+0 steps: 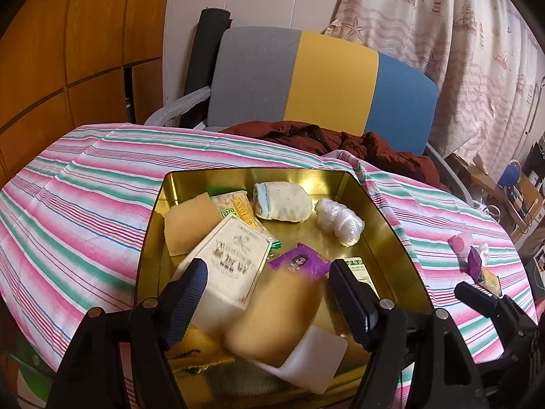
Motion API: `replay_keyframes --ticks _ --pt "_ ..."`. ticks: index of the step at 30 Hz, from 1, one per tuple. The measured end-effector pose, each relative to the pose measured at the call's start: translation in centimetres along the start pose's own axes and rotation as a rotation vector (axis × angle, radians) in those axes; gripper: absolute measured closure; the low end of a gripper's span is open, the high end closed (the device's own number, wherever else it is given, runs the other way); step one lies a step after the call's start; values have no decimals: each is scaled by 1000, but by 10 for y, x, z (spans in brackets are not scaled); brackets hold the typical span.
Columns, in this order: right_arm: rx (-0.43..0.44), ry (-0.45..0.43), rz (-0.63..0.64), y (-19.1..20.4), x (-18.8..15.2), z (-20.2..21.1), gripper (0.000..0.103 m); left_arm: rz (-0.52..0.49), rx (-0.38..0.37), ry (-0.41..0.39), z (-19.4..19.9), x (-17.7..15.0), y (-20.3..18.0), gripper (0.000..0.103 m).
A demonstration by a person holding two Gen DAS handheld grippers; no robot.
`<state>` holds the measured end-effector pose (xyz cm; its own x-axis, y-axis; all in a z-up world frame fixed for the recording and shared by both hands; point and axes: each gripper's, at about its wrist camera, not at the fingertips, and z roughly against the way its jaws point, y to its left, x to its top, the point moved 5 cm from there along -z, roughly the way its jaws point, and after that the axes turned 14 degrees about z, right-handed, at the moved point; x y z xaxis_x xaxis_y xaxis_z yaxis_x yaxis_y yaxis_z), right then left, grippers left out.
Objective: Organize objects
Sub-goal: 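Release green box in tray with right gripper while left gripper lowers sponge there, then withdraw both grippers from the tray toward the remaining items on the table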
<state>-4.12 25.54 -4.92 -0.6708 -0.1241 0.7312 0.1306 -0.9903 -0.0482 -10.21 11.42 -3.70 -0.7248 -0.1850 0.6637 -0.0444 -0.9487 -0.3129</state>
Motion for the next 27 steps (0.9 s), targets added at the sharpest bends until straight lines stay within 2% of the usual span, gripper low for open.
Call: replay_keyframes --ticks 2,9,20,23,27 --pt "-14 1 -10 -3 -1 2 0 8 -12 9 0 -2 3 23" --pt "-46 7 -21 -6 -5 4 0 52 0 24 0 -5 19 20" --pt "-50 24 -58 -15 -8 8 0 -6 -25 13 4 -8 10 12" --pt "-47 23 -54 -14 -10 8 0 -26 -7 -9 10 -11 10 12" --pt "-46 25 -49 -13 -13 8 0 10 26 -9 17 -19 23 12"
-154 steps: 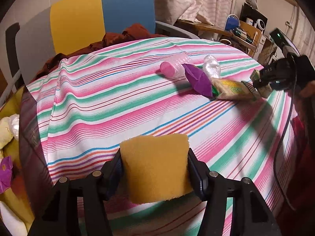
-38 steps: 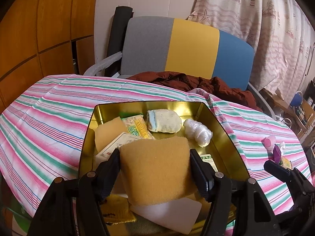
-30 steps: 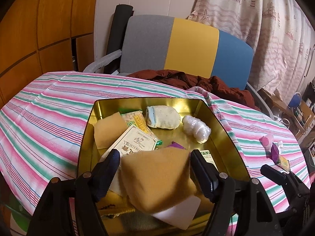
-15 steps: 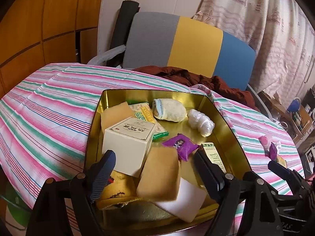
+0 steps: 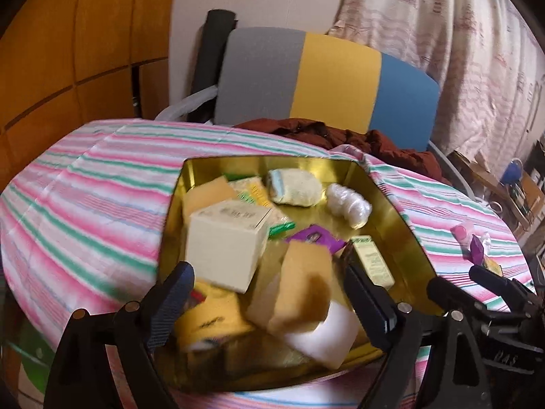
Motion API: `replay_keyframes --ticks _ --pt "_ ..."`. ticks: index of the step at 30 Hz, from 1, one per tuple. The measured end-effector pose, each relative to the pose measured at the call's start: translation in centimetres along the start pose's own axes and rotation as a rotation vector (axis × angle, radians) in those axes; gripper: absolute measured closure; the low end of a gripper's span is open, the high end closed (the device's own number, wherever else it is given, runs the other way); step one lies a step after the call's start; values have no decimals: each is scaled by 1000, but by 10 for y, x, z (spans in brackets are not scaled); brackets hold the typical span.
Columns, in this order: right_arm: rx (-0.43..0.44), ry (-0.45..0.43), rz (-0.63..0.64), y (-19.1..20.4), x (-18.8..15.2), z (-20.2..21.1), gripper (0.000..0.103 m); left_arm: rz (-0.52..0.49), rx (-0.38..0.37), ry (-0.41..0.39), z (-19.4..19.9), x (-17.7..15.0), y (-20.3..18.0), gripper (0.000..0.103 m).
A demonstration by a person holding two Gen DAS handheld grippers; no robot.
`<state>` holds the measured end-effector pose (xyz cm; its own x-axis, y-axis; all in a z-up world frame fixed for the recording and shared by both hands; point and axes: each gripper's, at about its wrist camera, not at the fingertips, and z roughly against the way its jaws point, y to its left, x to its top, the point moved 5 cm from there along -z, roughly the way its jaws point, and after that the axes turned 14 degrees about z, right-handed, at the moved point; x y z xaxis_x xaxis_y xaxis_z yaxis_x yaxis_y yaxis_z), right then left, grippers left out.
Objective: Organize objects
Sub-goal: 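Withdraw both grippers from the tray toward the remaining items on the table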
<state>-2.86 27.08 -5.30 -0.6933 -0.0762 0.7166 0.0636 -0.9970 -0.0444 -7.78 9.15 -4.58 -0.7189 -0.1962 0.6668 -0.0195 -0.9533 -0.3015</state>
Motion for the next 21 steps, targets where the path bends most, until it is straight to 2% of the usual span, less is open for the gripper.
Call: replay_keyframes --ticks 3,4,7,9,15,17,21 --pt "0 -3 4 1 0 0 0 6 62 15 -4 -5 11 17" --pt "-1 -4 5 1 0 1 0 6 65 26 -6 -6 12 24" --pt "-5 -6 8 1 -1 2 0 -15 59 18 -6 -6 6 30" --pt "-9 -3 2 0 -1 2 0 -57 66 -1 -12 -4 -3 31" --pt "-24 -5 1 -4 -2 6 0 -89 113 -32 -45 25 -21 30" --pt "-30 -9 -2 -6 -2 8 0 -65 103 -17 -45 31 -21 30" --pt "-32 -15 -14 -9 0 9 0 -62 78 -63 -23 37 -22 29"
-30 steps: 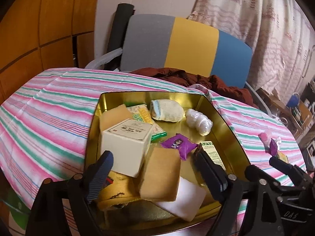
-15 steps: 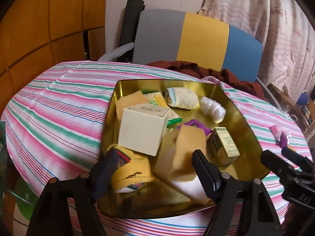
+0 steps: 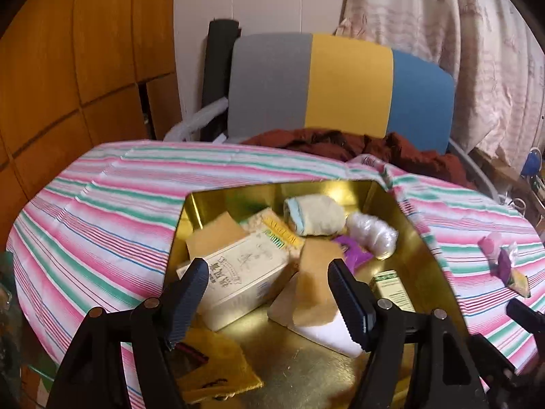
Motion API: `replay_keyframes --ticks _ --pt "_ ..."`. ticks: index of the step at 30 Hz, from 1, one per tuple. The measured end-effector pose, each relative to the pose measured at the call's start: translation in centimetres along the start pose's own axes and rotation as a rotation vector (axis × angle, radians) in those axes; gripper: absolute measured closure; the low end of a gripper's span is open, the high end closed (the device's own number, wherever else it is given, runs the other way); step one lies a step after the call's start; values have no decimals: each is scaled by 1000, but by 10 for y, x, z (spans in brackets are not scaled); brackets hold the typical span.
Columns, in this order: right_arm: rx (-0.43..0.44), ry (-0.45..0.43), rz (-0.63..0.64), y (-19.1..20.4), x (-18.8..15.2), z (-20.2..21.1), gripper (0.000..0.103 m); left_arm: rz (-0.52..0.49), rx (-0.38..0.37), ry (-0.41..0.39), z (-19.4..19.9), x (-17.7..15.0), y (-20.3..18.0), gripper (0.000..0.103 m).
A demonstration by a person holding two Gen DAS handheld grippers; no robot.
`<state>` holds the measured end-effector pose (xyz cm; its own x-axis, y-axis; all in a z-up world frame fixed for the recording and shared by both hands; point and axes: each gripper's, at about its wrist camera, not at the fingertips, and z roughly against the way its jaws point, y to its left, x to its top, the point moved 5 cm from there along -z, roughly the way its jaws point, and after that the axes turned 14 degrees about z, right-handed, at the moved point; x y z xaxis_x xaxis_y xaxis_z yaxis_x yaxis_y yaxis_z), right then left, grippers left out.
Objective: Organize objects
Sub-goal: 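Withdraw both grippers from the tray toward the remaining items on the table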
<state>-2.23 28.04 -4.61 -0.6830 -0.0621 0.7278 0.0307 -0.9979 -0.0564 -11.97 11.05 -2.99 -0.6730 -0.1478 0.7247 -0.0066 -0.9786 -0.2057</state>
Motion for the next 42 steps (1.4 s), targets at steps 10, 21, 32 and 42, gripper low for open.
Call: replay_keyframes --ticks 10,21,32,42 --pt "-3 -16 28 6 1 8 0 -17 -43 -5 34 -13 -8 29" --pt "-46 -13 7 -19 0 15 0 -53 -82 28 40 -28 -24 29" --pt "-105 43 -71 -78 -4 17 0 -85 -156 72 41 -39 -48 29" --pt "-160 96 -274 -166 -15 23 0 -113 -260 131 41 -47 -75 29"
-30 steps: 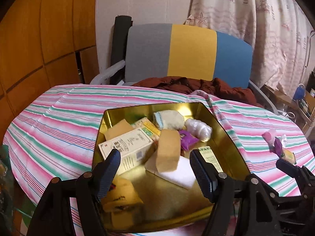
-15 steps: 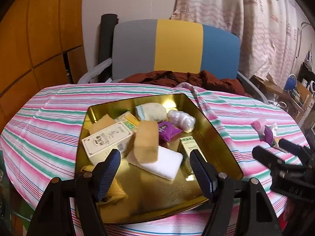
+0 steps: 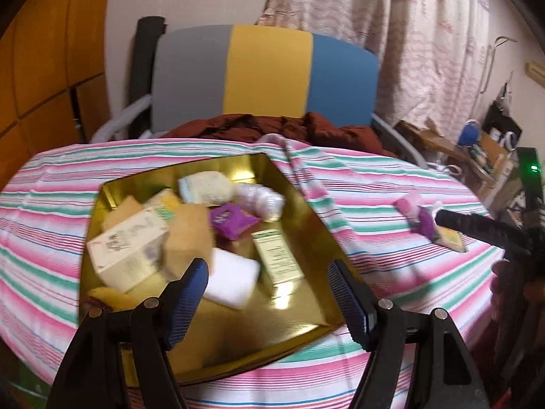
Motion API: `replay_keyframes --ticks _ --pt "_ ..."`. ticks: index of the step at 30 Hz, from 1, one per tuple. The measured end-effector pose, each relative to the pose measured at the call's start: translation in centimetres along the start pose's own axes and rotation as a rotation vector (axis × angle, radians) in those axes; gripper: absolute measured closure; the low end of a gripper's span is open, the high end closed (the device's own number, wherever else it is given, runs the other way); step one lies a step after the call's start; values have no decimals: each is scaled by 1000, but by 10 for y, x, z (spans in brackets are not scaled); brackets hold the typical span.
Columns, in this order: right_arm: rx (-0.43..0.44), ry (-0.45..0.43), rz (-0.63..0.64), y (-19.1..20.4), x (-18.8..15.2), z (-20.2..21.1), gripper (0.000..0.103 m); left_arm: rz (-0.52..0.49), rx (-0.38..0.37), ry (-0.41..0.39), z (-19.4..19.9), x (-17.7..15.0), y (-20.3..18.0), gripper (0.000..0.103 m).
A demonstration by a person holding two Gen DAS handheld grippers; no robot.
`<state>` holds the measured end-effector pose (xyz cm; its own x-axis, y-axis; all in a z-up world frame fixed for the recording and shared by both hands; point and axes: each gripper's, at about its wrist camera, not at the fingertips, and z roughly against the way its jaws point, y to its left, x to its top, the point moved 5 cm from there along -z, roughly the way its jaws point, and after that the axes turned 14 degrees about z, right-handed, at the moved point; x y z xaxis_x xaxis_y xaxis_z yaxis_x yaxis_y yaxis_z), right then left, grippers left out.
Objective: Organize objects
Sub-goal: 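Withdraw both grippers from the tray toward the remaining items on the table, then grasp the purple snack packet with the left gripper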
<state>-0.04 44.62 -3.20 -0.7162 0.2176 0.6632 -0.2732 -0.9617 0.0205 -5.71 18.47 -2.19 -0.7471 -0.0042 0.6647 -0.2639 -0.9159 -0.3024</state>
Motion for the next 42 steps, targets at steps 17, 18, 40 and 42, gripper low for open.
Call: replay_keyframes --ticks 17,18,40,42 --pt "-103 -61 -521 -194 -10 -10 0 -148 -84 73 -26 -3 -84 30" --pt "-93 -58 -542 -197 -12 -11 0 -156 -94 81 -30 -3 -92 30" --pt "53 -47 -656 -199 -25 -18 0 -244 -242 309 -161 -22 -255 37" --pt "60 -47 -656 -199 -25 -18 0 -235 -264 317 -170 -22 -266 37"
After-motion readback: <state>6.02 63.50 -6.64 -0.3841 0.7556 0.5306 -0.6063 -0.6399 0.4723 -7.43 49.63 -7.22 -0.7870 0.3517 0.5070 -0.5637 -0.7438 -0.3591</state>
